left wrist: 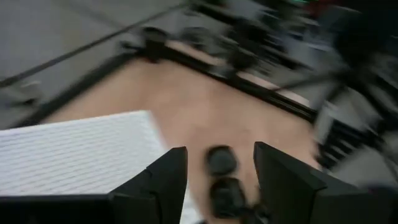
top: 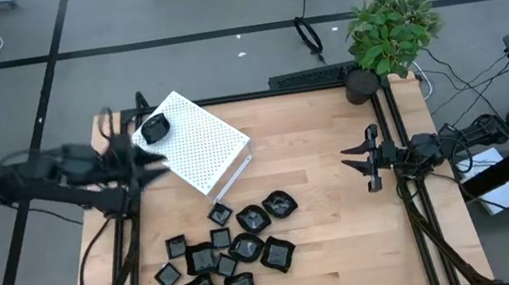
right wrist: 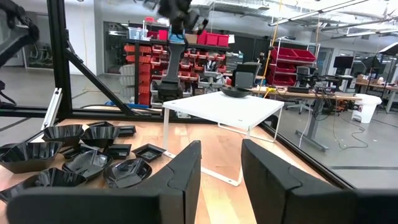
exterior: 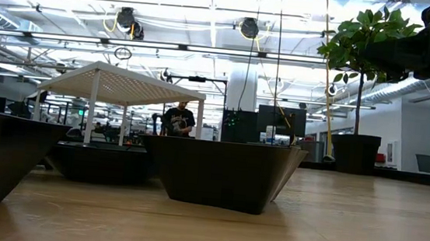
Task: Pick & Place Mini shaped plates
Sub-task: Stack the black leaf-shaped plate on top of the black leaf-shaped plate on the shelf
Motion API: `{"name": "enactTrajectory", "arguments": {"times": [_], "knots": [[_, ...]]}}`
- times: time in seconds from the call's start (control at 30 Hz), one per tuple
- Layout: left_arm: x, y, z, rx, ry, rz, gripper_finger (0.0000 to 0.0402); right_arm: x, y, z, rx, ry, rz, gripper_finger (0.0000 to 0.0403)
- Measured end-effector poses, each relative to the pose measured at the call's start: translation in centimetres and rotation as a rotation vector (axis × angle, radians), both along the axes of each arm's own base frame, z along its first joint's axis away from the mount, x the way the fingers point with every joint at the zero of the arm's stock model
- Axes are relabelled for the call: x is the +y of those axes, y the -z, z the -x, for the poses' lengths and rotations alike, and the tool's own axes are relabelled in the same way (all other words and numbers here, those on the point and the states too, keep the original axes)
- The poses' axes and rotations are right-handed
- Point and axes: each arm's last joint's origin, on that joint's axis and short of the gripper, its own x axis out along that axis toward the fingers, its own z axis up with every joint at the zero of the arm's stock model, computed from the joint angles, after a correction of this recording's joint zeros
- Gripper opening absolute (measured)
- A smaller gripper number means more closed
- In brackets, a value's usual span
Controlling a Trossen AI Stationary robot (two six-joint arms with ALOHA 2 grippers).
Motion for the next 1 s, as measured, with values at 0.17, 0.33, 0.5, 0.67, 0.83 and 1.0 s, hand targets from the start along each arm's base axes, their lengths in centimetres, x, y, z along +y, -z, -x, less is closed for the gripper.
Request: {"name": "enactTrajectory", "arguments": {"times": [0.17, 0.33, 0.5, 0.67, 0.83, 1.0], "knots": [[-1.9, 5.3, -2.4, -0.095, 0.233, -0.07, 0.0189, 0.0, 0.0, 0.0, 0.0, 0.0, 0.0, 0.0102], [-3.9, 9.6, -3.8, -0.124, 0.429, -0.068, 0.0189, 0.0, 0.0, 0.0, 0.0, 0.0, 0.0, 0.0102], [-4.1, 11.9, -3.1, -0.068, 0.435, -0.081, 0.0189, 0.0, 0.0, 0.0, 0.0, 0.0, 0.0, 0.0102], [-3.1, 11.7, -1.6, -0.086, 0.335, -0.18, 0.0189, 0.0, 0.0, 0.0, 0.0, 0.0, 0.0, 0.0102], [-2.2, 11.5, 0.1, -0.144, 0.271, -0.226, 0.0189, 0.0, 0.0, 0.0, 0.0, 0.0, 0.0, 0.0102], [-2.2, 13.7, 0.1, -0.278, 0.249, -0.202, 0.0189, 0.0, 0.0, 0.0, 0.0, 0.0, 0.0, 0.0102]]}}
